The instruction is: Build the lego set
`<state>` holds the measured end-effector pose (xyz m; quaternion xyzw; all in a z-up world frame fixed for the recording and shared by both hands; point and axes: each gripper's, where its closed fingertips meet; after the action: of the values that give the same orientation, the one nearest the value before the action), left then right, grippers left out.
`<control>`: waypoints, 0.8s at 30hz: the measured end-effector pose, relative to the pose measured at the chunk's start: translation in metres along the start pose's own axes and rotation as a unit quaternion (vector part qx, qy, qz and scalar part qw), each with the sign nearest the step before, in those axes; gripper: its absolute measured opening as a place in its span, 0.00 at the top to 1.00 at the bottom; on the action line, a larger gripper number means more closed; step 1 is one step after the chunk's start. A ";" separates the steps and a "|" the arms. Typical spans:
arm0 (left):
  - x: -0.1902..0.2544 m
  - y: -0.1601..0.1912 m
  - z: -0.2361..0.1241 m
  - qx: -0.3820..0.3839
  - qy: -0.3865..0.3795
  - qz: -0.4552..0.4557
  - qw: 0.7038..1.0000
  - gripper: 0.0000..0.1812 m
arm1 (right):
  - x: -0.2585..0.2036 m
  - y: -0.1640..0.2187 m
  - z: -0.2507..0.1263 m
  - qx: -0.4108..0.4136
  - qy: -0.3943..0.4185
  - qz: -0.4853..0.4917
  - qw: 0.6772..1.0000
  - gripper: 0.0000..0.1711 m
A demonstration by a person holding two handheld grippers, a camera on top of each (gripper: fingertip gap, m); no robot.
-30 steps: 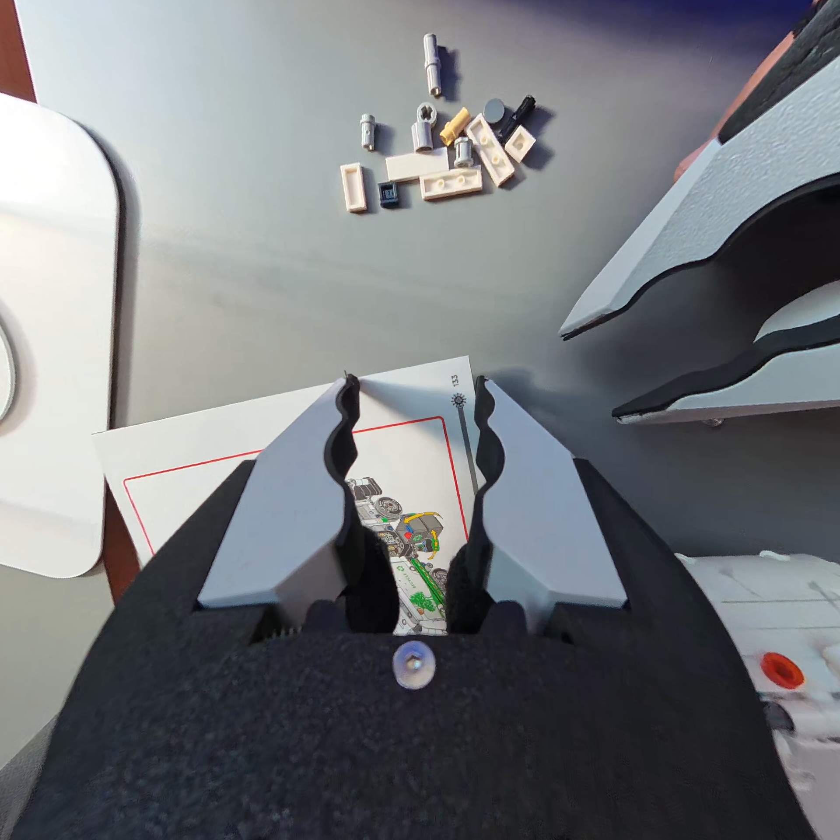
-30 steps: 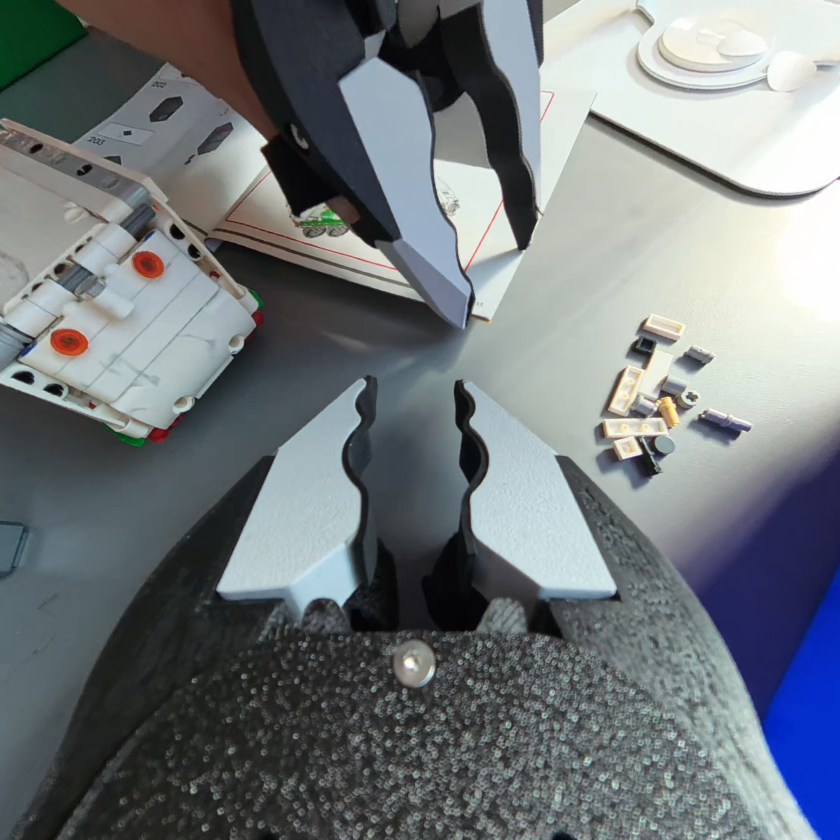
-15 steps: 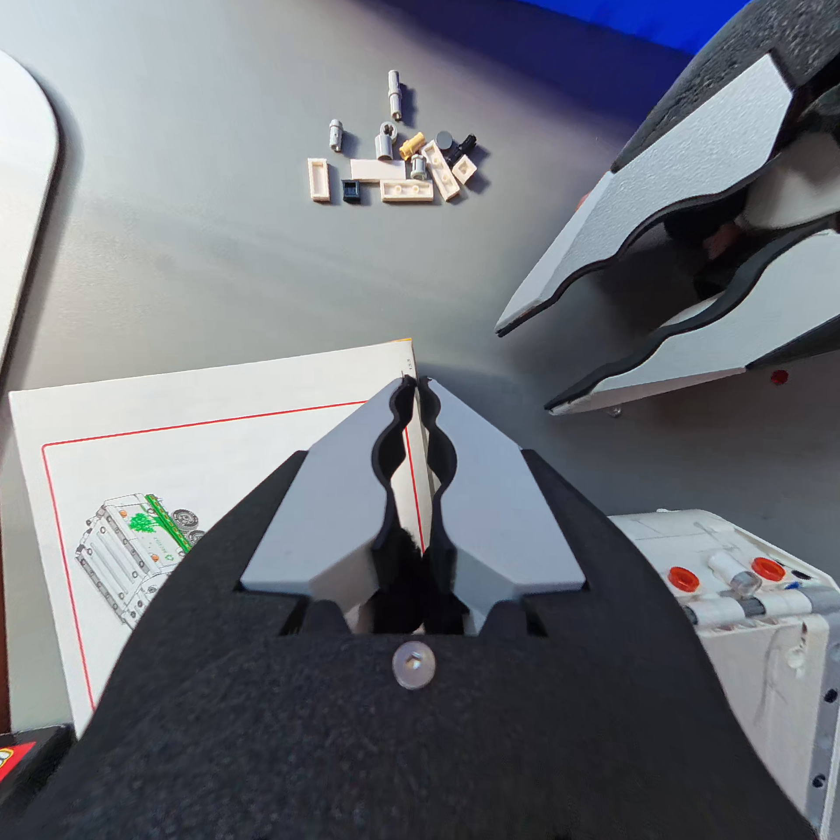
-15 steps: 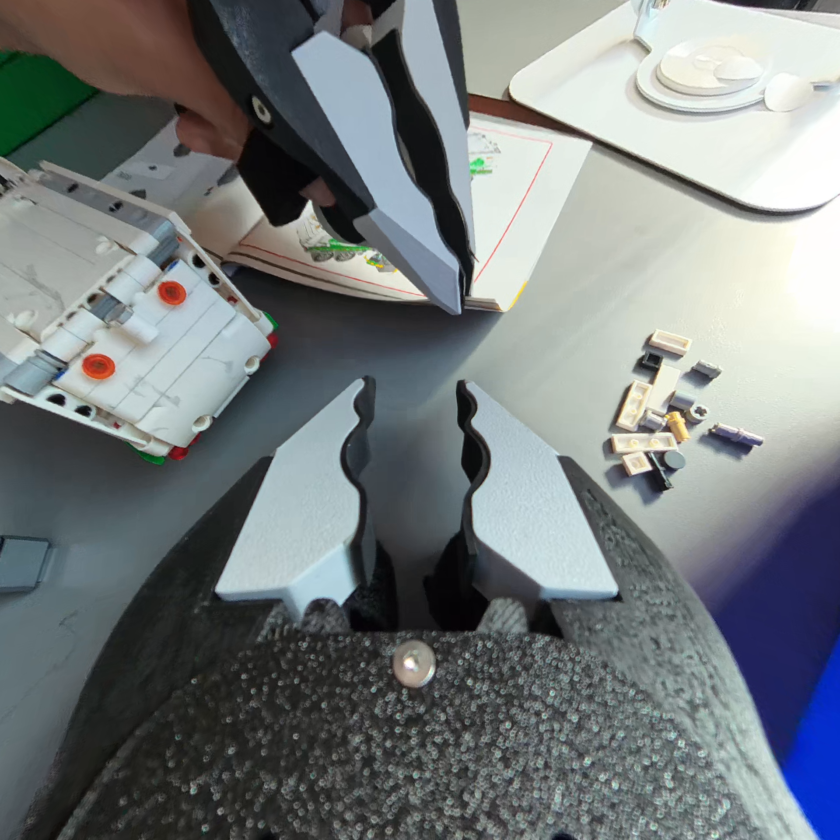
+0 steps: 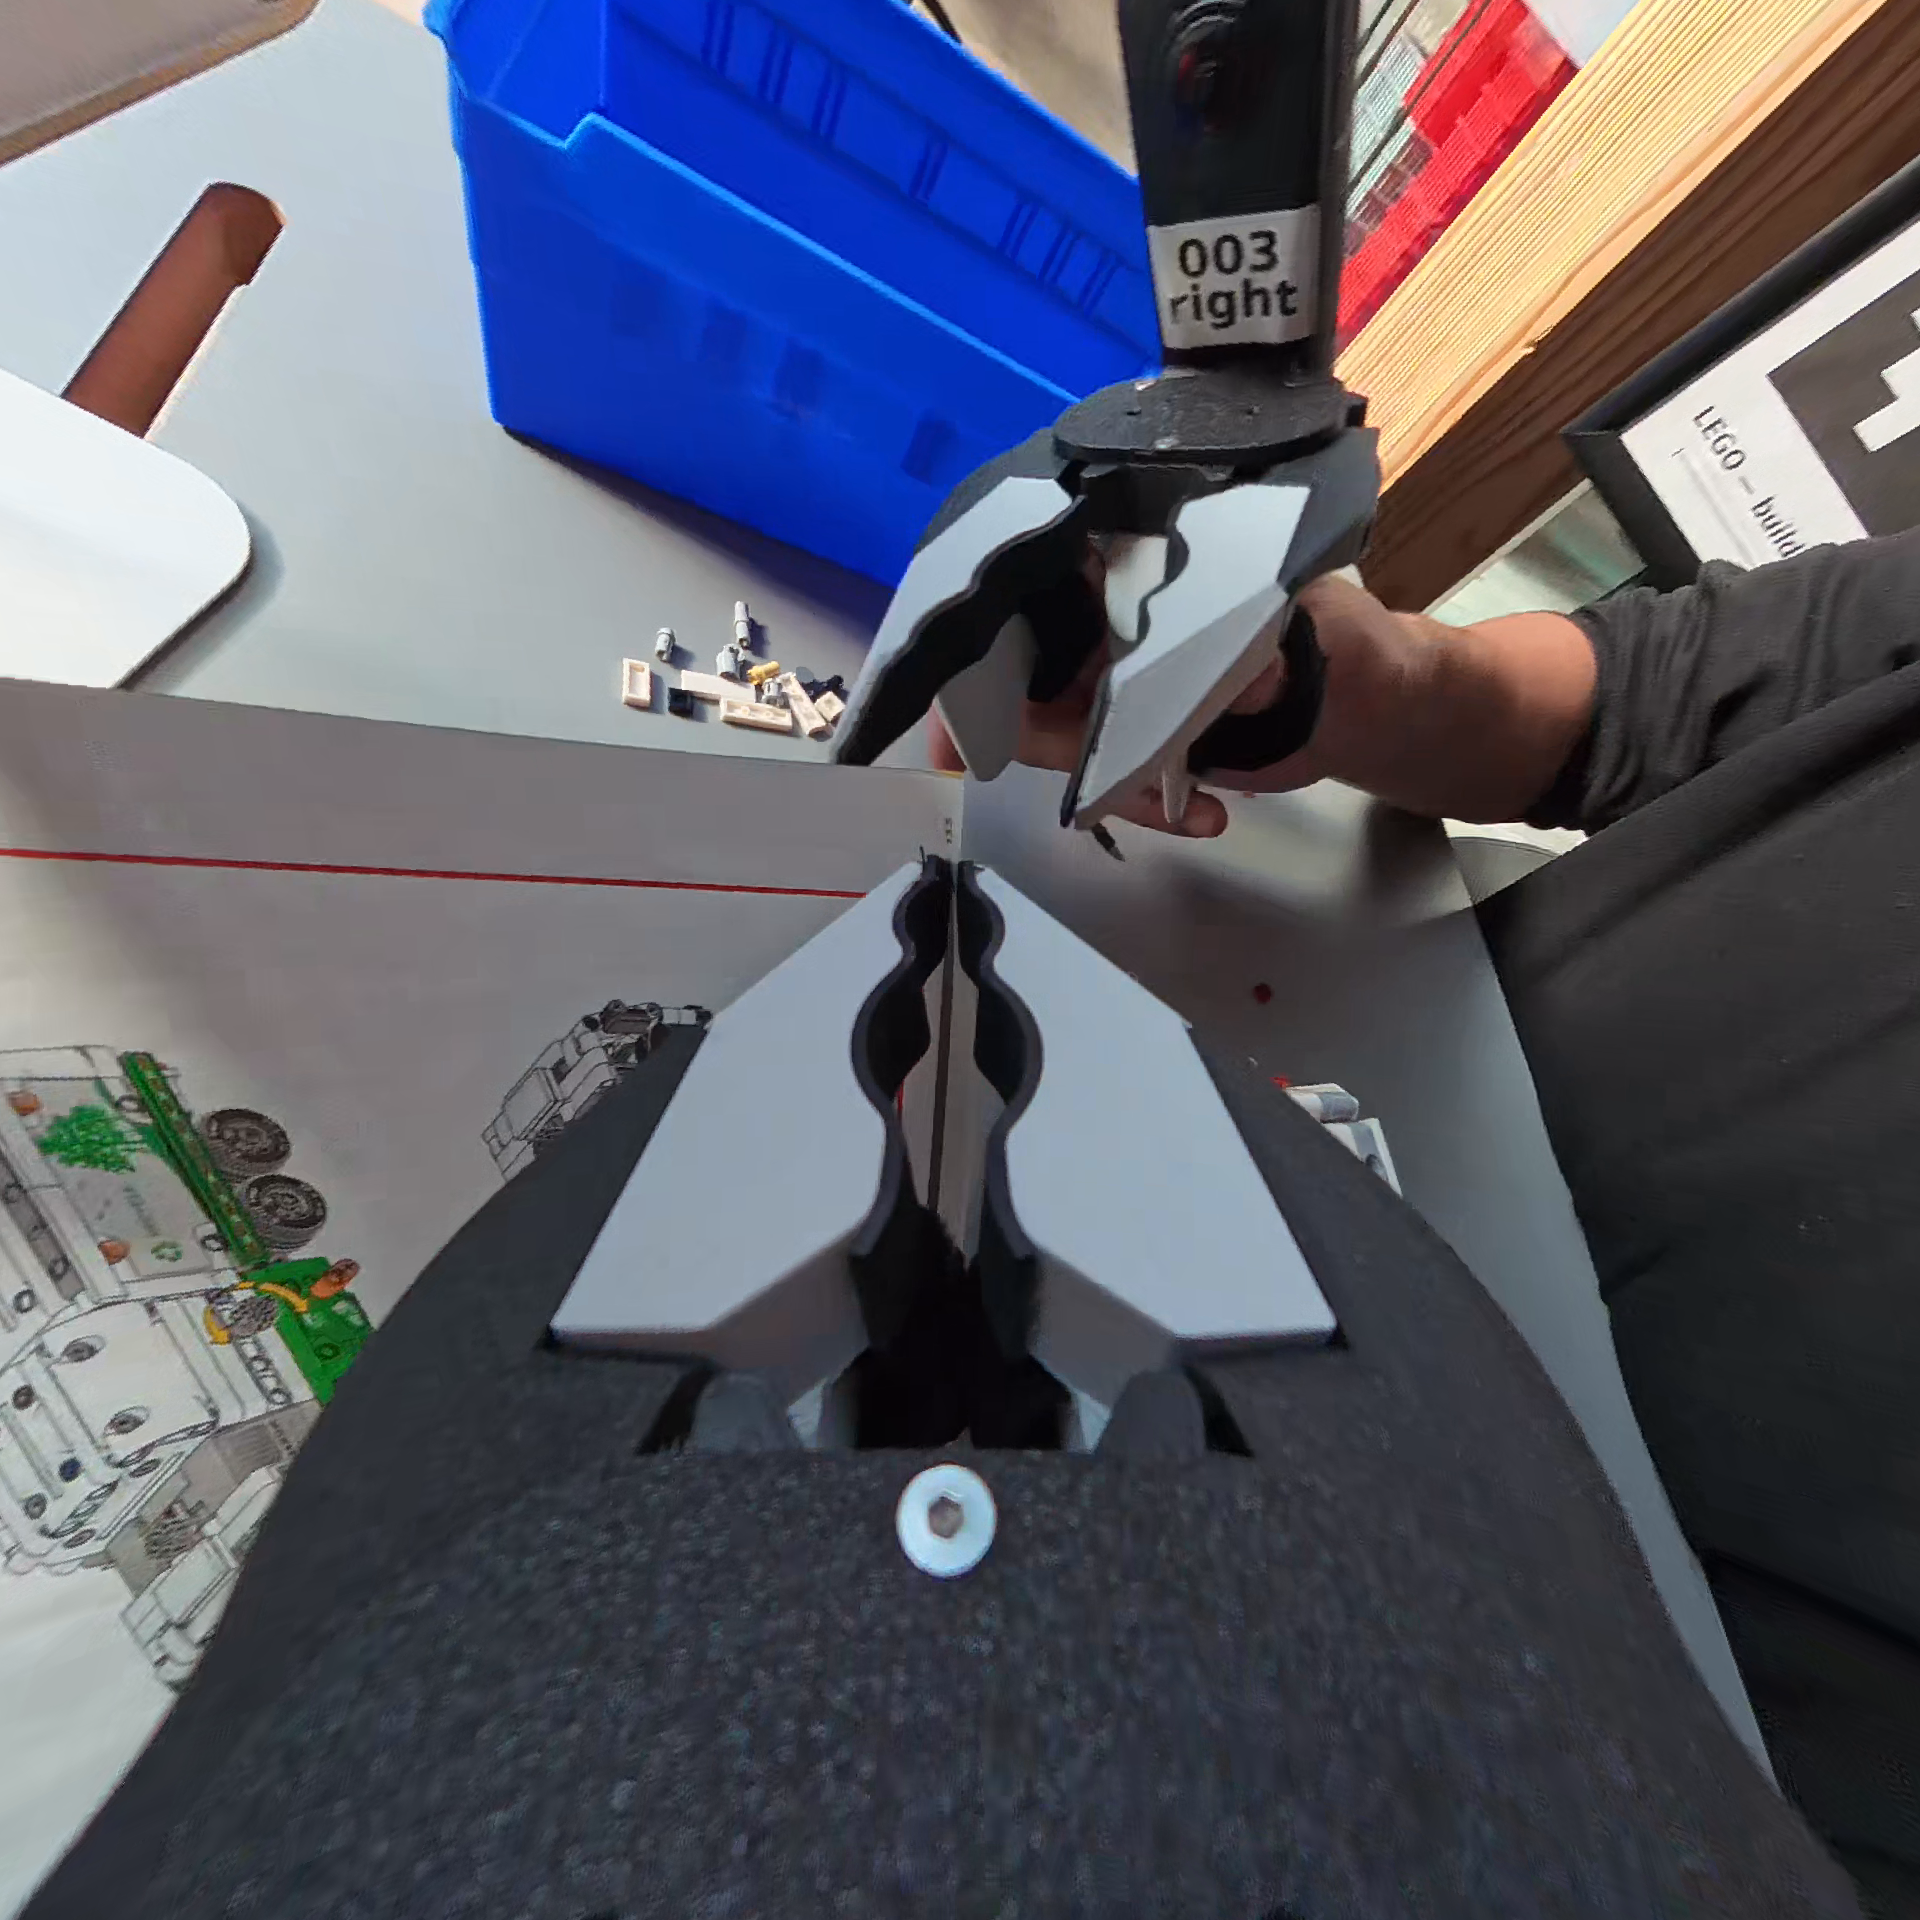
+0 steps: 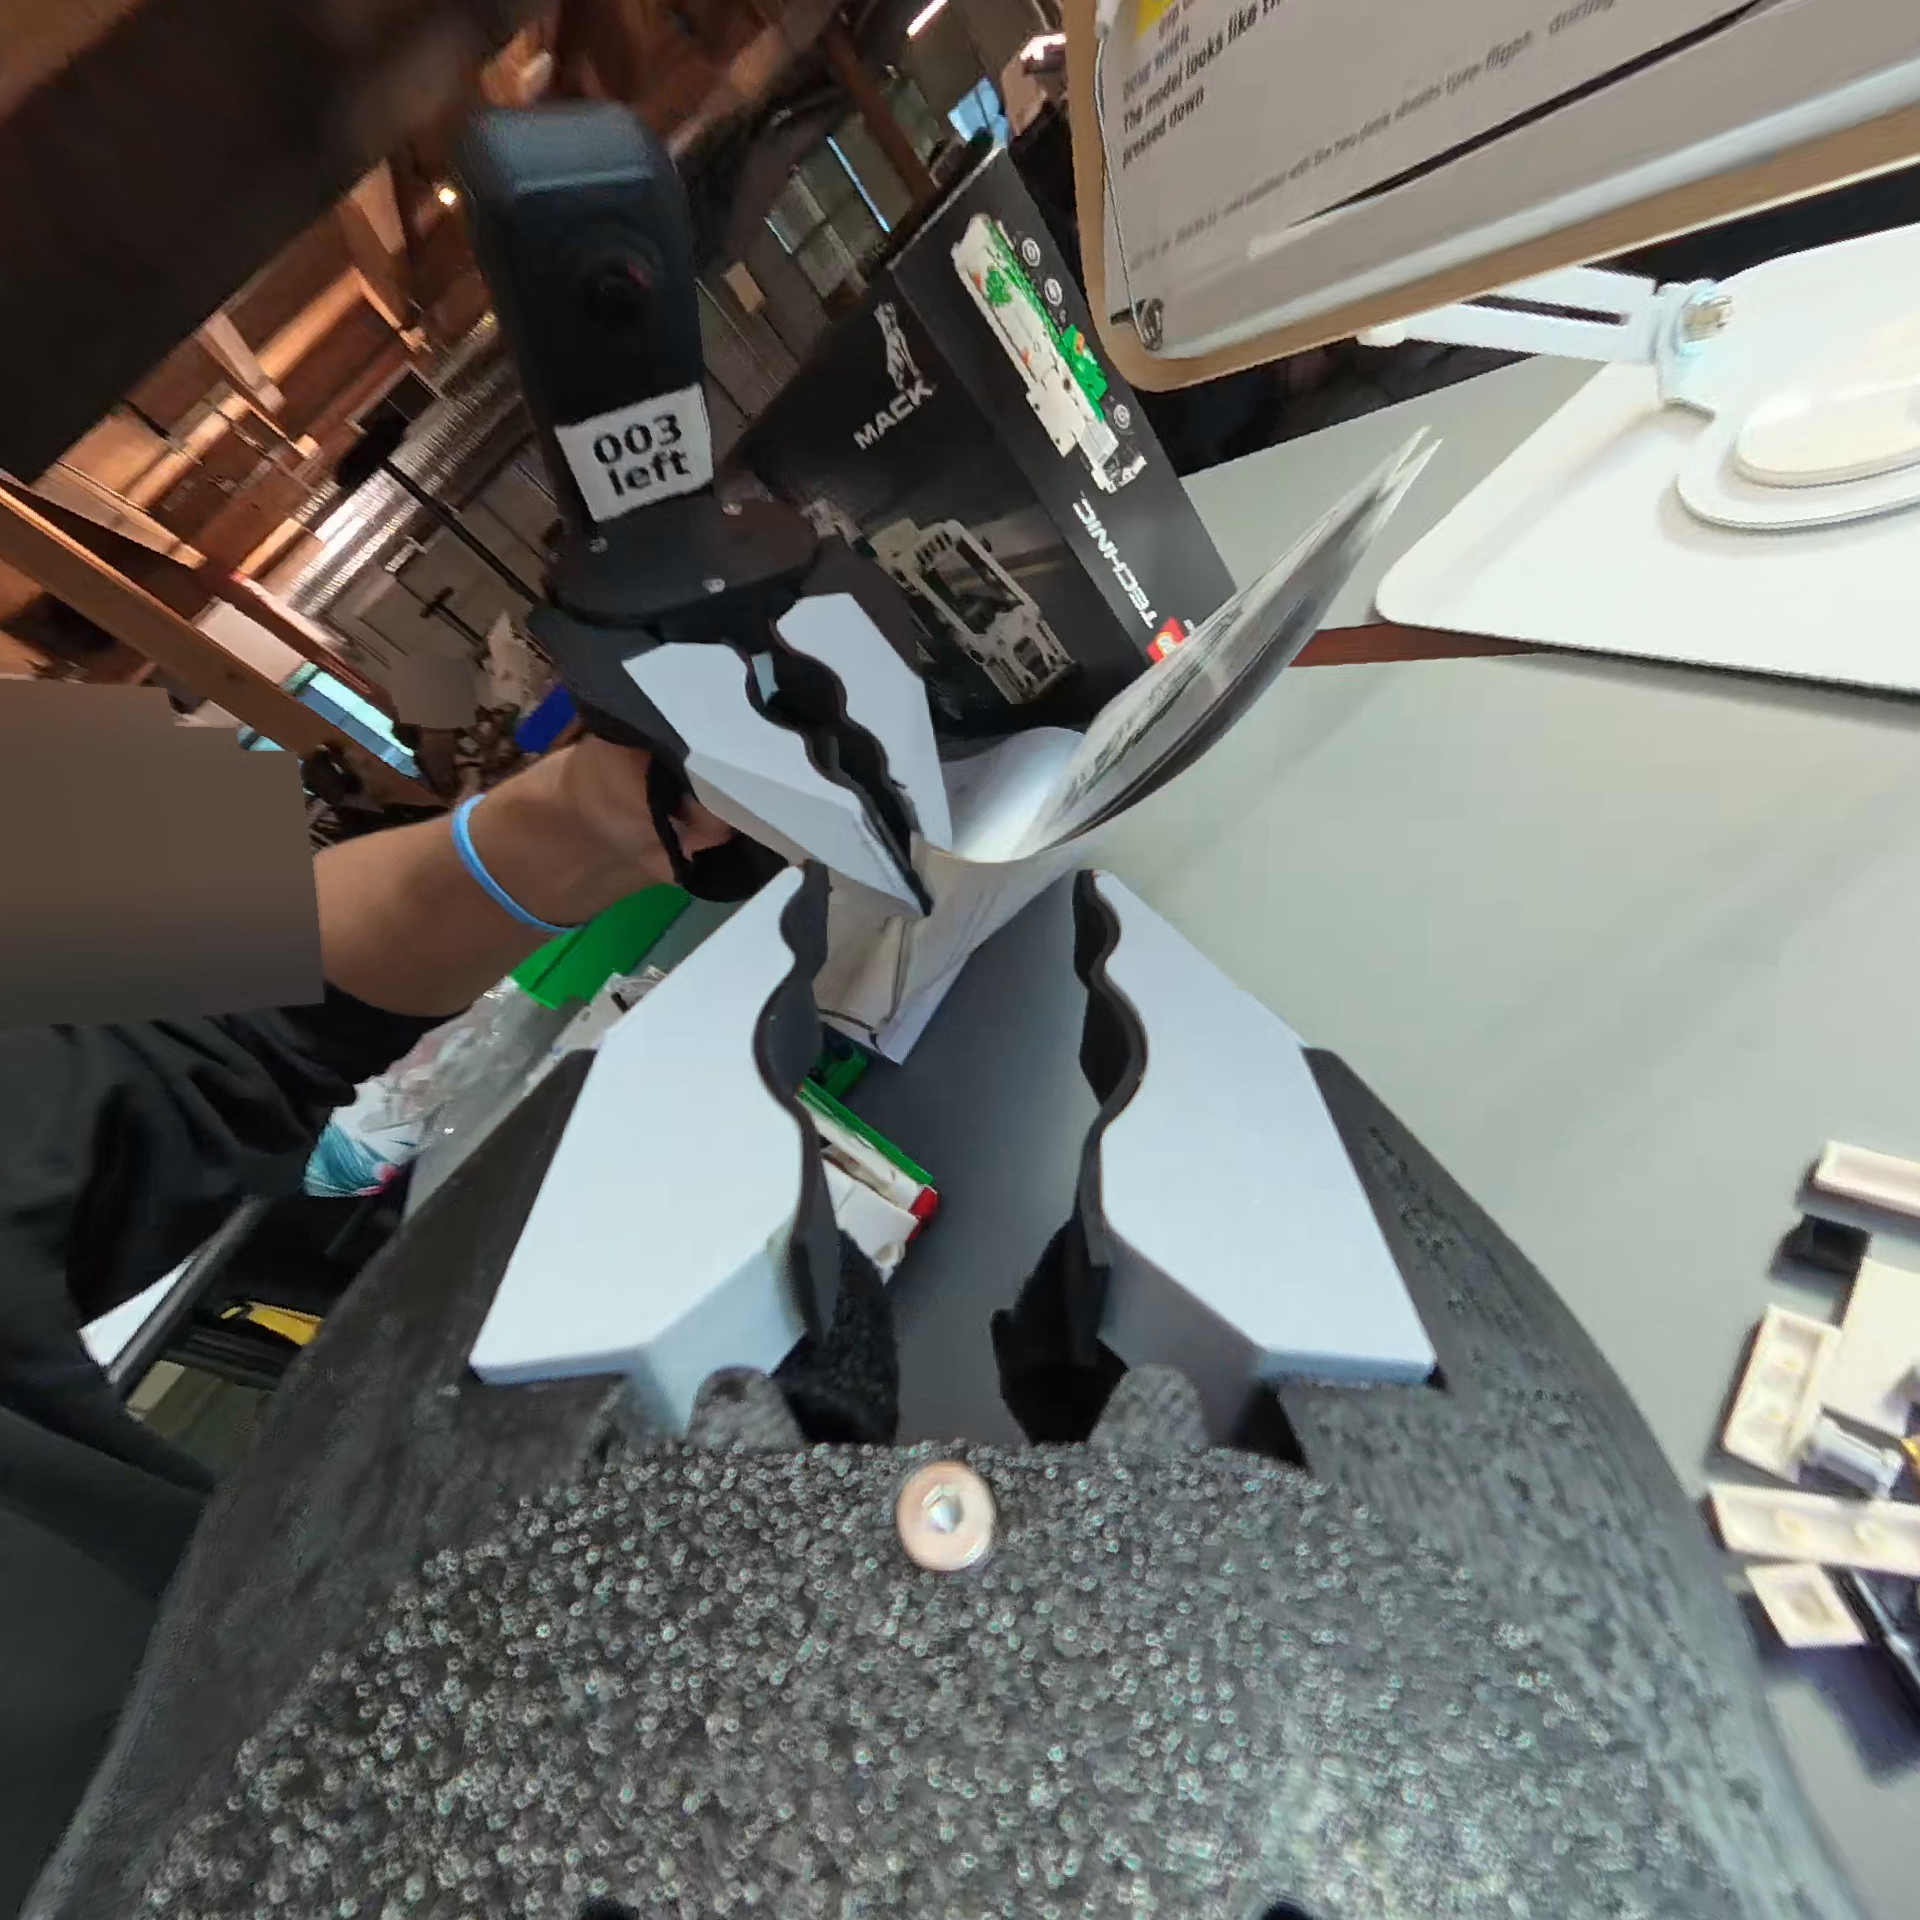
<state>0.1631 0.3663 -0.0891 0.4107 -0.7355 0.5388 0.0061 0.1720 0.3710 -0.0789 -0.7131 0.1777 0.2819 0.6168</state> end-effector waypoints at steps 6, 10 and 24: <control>0.007 -0.003 -0.009 0.033 0.026 -0.002 0.999 1.00 | -0.008 -0.001 0.015 -0.003 -0.068 0.055 0.996 0.81; 0.008 -0.004 -0.008 0.040 0.033 -0.005 0.999 1.00 | -0.006 -0.001 0.017 0.005 -0.077 0.066 0.995 0.87; 0.012 -0.005 -0.015 0.062 0.055 -0.019 0.996 1.00 | -0.009 0.000 0.016 0.007 -0.110 0.078 0.991 0.88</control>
<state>0.1521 0.3709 -0.0731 0.3941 -0.6913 0.6048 0.0315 0.1618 0.3862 -0.0745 -0.6575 0.1657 0.4042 0.6138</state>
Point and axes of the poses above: each gripper's, where its closed fingertips meet, z out along the fingers, y out of its underside, x = y × z across the jaws, and after that the axes turned 3 degrees about x, right-handed
